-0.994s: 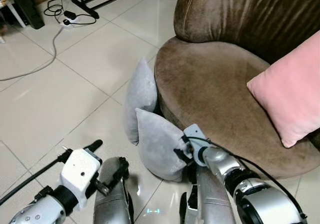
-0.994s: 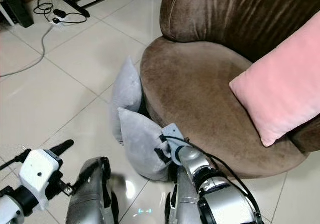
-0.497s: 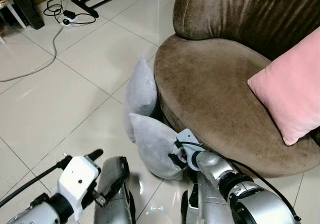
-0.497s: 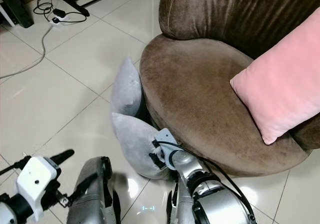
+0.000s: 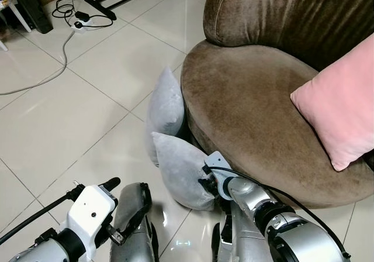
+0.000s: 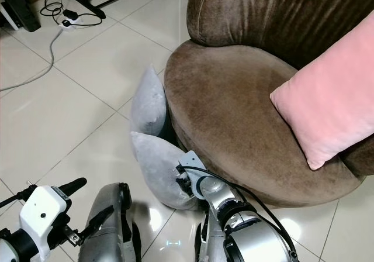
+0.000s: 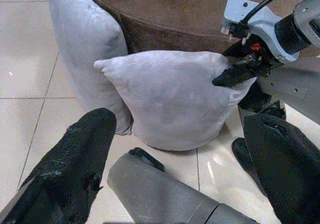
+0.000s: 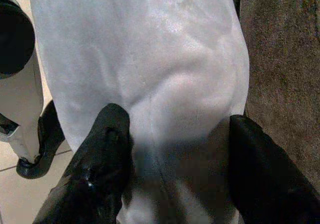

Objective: Move the pillow to the sofa from floor

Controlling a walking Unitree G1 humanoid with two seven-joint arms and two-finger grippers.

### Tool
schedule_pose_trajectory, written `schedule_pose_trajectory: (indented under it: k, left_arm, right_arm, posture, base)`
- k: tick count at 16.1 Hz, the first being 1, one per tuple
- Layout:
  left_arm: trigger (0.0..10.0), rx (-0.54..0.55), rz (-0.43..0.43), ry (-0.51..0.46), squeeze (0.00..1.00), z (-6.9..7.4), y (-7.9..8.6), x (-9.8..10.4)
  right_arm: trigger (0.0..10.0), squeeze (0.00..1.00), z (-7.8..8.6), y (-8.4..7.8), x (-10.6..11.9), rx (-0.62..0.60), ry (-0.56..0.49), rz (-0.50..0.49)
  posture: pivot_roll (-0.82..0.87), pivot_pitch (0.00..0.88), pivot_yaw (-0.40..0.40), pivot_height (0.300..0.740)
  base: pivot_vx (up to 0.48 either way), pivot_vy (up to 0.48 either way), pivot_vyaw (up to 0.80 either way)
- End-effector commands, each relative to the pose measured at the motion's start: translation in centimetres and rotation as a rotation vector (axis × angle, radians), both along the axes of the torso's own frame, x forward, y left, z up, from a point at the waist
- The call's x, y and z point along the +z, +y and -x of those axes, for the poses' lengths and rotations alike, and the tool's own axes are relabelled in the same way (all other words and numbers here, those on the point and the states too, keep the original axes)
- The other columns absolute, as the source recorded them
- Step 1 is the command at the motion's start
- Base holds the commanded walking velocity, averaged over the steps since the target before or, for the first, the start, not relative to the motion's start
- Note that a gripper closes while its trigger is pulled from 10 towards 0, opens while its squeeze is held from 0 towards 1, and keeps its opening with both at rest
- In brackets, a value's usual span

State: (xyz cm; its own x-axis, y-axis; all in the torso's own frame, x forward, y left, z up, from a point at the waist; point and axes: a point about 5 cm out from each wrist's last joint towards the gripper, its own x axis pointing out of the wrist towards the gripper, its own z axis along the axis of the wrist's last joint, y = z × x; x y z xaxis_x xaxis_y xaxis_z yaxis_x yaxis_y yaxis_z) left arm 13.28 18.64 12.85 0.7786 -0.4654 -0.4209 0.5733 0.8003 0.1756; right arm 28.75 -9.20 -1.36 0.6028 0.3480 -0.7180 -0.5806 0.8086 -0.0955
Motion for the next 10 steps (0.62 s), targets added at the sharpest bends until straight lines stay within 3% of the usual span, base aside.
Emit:
schedule_pose_trajectory:
  k: [1,10]
  left_arm:
    - [10.0,-0.022,-0.001,0.019,0.0,0.37,-0.25,-0.02]
    - [10.0,-0.026,0.003,0.021,0.0,0.33,-0.47,-0.22]
  right_arm:
    - [0.0,0.0,0.61,-0.38,-0.66,-0.013,0.038,0.019]
    - [0.0,0.0,0.96,-0.69,-0.99,-0.007,0.052,0.025]
  posture:
    - [0.19,0.228,-0.025,0.576]
    - [0.19,0.214,-0.026,0.576]
  base:
    - [0.0,0.0,0.0]
    - [0.0,0.0,0.0]
